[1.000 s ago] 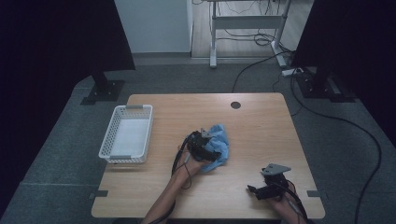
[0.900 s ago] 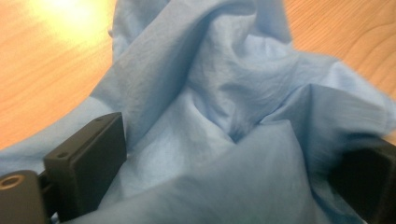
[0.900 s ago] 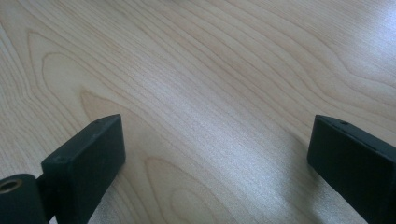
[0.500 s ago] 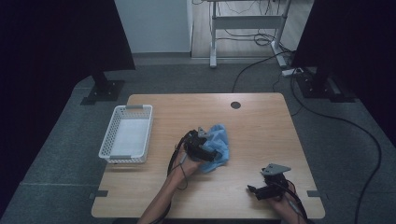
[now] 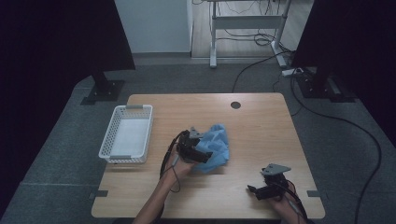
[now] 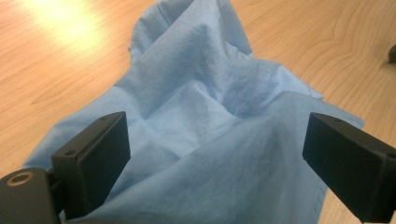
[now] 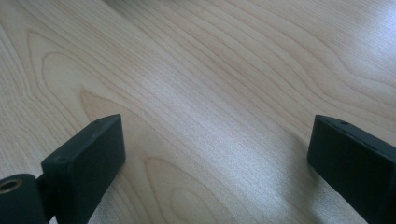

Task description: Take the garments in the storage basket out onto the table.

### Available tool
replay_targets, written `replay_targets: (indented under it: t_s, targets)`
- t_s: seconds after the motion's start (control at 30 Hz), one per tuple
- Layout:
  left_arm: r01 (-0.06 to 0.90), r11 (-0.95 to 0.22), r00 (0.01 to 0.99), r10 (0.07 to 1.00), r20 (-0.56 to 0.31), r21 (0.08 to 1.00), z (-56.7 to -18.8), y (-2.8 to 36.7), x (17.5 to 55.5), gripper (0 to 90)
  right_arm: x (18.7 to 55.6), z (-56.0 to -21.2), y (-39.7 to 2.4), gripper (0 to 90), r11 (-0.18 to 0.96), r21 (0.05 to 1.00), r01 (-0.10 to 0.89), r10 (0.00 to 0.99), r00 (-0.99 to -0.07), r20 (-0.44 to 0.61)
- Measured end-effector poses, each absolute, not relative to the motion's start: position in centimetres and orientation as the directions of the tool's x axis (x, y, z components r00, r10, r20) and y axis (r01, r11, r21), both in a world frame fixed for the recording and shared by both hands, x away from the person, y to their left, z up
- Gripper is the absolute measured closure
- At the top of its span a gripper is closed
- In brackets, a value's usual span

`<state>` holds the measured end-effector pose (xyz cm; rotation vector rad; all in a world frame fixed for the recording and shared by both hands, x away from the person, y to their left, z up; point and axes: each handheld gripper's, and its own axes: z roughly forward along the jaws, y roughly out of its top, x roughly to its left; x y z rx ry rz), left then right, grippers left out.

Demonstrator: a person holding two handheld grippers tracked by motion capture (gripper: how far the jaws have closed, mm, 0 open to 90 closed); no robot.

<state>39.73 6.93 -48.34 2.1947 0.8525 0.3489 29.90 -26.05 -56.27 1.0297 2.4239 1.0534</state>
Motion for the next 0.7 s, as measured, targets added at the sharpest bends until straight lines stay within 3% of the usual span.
replay_targets:
  t_s: [0.7]
  targets:
    - [0.45,-0.482,0.73,0.683,0.001,0.752,-46.7,10.9,37.3,7.2,29.9,-56.3,-26.0,4.3,0.472,0.728,0.496,0.718,-0.696,0.008]
